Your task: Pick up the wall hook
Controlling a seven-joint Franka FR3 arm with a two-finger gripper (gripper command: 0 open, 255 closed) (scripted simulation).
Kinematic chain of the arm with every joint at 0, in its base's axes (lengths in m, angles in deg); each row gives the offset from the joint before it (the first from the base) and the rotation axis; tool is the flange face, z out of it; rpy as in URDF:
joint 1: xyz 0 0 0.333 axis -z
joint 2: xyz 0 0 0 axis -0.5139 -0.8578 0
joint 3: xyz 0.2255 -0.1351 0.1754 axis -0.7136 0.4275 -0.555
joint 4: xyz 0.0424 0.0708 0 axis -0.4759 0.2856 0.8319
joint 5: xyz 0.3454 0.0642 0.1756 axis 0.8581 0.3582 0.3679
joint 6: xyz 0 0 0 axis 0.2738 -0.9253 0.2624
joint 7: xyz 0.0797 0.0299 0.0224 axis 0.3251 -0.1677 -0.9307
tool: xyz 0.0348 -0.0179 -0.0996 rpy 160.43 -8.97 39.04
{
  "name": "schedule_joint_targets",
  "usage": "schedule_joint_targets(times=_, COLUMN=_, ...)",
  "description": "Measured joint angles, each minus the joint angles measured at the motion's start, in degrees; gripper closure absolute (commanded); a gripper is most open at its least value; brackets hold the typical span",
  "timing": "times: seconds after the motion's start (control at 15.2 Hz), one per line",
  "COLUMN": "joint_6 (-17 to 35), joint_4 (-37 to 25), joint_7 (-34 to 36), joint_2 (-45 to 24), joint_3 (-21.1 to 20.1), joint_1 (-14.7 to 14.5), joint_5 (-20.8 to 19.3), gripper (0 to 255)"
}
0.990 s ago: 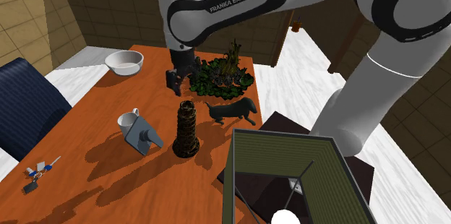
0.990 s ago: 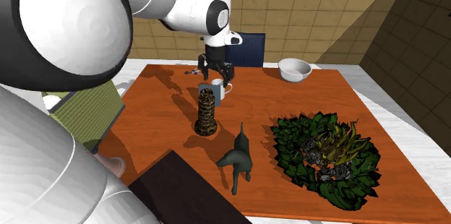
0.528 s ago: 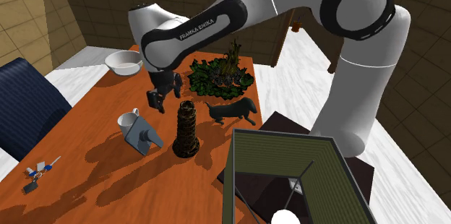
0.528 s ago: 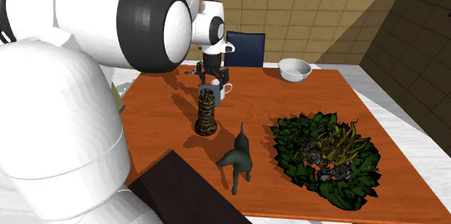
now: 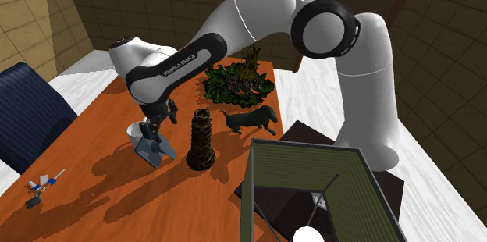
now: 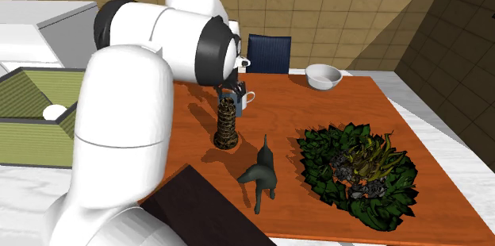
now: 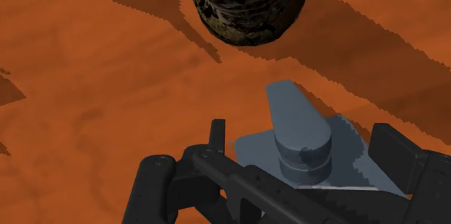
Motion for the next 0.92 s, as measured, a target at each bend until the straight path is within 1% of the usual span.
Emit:
schedule_joint_targets(times=0.13, joint_6=-0.86, joint_4=-4.88, joint_7=0.08, joint_2=-5.1, joint_3=0.34, joint_1=-1.68, joint_5=-1.35, gripper=0)
schedule_joint_targets(times=0.26, joint_6=-1.07, joint_4=-7.18, joint_7=0.07, joint_2=-7.75, joint_3=0.53, joint_1=-2.6, joint_5=-2.05, gripper=0)
schedule_joint_targets(times=0.73, joint_6=1.71, joint_4=-8.03, joint_7=0.48, joint_2=-11.62, joint_3=1.18, joint_1=-3.31, joint_5=-3.01, gripper=0)
schedule_joint_targets(times=0.79, joint_6=1.9, joint_4=-7.95, joint_7=0.5, joint_2=-11.75, joint_3=1.21, joint_1=-3.32, joint_5=-3.05, gripper=255)
schedule_joint_targets(times=0.92, joint_6=2.06, joint_4=-7.9, joint_7=0.51, joint_2=-11.81, joint_3=1.23, joint_1=-3.31, joint_5=-3.09, gripper=255)
